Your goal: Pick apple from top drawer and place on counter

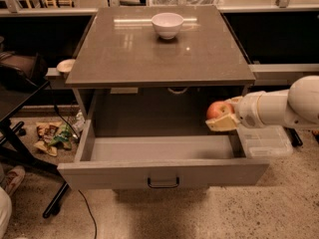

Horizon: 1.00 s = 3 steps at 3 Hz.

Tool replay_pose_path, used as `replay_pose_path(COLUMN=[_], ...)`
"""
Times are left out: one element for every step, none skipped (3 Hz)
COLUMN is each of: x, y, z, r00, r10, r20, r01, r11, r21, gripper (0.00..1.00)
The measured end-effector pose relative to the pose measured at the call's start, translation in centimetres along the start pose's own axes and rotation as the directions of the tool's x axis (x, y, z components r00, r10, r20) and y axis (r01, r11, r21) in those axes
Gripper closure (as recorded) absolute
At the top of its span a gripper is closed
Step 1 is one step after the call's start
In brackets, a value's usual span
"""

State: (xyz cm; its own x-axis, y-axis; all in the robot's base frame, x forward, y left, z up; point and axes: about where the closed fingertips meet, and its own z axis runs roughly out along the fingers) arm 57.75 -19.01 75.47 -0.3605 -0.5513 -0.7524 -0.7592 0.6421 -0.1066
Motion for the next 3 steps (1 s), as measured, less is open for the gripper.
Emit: replay_pose_path(x=[-1.7,-5.0,-9.0], y=[-1.3,-3.6,-5.0], z=[-1.1,-2.8,-4.1], r00=[1.0,1.0,0.998], r10=[0.01,0.008,-0.057], r20=[0.026,0.018,0.008], r01=[-0.01,-0.008,0.058], r11=[0.9999,0.9997,0.9982], r21=[-0.011,-0.023,-0.019], gripper=[1.0,1.0,1.0])
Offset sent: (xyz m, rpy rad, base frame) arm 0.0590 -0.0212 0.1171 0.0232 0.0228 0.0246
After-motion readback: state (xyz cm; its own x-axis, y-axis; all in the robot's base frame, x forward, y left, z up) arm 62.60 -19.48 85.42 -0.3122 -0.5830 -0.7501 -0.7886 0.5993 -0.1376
